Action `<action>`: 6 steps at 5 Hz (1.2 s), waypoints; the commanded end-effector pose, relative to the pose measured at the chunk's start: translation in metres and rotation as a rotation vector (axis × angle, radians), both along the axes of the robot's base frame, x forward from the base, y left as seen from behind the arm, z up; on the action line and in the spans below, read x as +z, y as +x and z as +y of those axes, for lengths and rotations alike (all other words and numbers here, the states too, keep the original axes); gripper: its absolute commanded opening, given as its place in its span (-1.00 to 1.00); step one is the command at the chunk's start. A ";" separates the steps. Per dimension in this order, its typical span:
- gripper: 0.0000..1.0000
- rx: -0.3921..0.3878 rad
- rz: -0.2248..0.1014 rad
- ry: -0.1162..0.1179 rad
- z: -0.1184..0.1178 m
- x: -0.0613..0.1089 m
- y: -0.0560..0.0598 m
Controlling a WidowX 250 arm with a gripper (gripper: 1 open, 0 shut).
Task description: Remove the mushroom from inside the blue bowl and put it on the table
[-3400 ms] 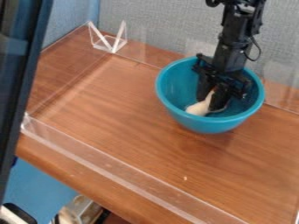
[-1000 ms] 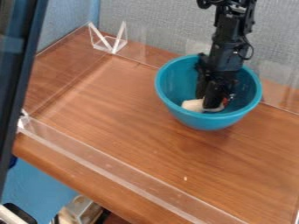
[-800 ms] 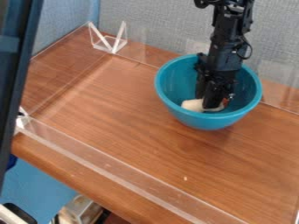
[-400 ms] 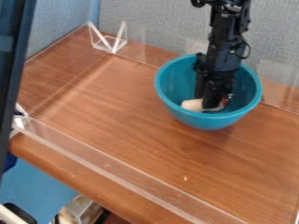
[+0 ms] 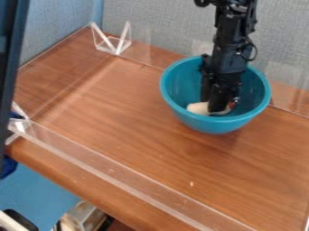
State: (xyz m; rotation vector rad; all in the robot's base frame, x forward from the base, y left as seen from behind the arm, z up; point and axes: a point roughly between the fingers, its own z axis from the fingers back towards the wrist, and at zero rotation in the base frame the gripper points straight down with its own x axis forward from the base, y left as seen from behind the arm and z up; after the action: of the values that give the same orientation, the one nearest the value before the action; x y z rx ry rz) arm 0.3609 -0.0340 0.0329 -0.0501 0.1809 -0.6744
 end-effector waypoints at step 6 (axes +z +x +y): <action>-1.00 0.067 0.007 0.000 0.017 0.013 -0.017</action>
State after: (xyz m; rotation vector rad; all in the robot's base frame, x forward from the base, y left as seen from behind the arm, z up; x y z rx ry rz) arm 0.3425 -0.0261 0.0355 -0.0649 0.2088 -0.6309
